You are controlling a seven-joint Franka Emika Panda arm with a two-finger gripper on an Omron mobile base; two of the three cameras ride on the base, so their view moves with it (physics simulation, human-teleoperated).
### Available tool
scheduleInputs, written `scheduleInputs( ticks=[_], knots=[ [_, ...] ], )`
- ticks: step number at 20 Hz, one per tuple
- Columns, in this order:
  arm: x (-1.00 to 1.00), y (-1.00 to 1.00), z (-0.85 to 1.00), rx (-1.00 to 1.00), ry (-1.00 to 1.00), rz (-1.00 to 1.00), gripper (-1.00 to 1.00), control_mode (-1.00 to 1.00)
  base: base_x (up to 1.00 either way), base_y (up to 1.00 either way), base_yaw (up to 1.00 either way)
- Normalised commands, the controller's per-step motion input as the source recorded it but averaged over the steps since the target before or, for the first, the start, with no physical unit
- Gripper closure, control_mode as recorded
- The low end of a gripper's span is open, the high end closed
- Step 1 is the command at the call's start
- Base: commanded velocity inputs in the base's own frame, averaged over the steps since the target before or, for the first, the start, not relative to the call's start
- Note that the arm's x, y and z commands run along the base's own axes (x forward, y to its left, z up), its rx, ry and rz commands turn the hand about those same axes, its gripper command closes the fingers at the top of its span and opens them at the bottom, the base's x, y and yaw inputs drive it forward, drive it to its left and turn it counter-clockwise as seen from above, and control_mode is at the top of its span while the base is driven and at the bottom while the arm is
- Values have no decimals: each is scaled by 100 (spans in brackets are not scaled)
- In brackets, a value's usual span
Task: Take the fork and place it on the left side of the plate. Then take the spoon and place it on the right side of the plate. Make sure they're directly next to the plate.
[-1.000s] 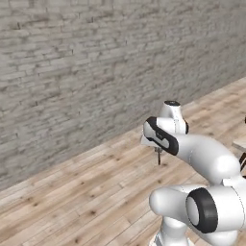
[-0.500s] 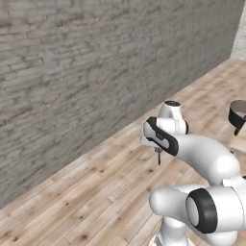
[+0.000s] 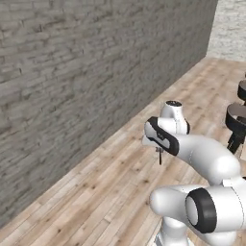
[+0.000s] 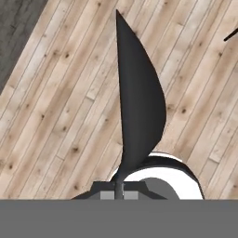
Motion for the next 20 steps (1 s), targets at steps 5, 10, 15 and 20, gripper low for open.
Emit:
scheduleInputs(
  ticks=[5, 10, 15, 20],
  knots=[
    [0, 0, 0, 0, 0, 0, 100, 100, 70, 10, -30],
    [0, 0, 0, 0, 0, 0, 100, 100, 59, 13, -41],
    [0, 0, 0, 0, 0, 0, 100, 100, 55, 14, -46],
    [0, 0, 0, 0, 0, 0, 100, 100, 71, 17, -30]
  ],
)
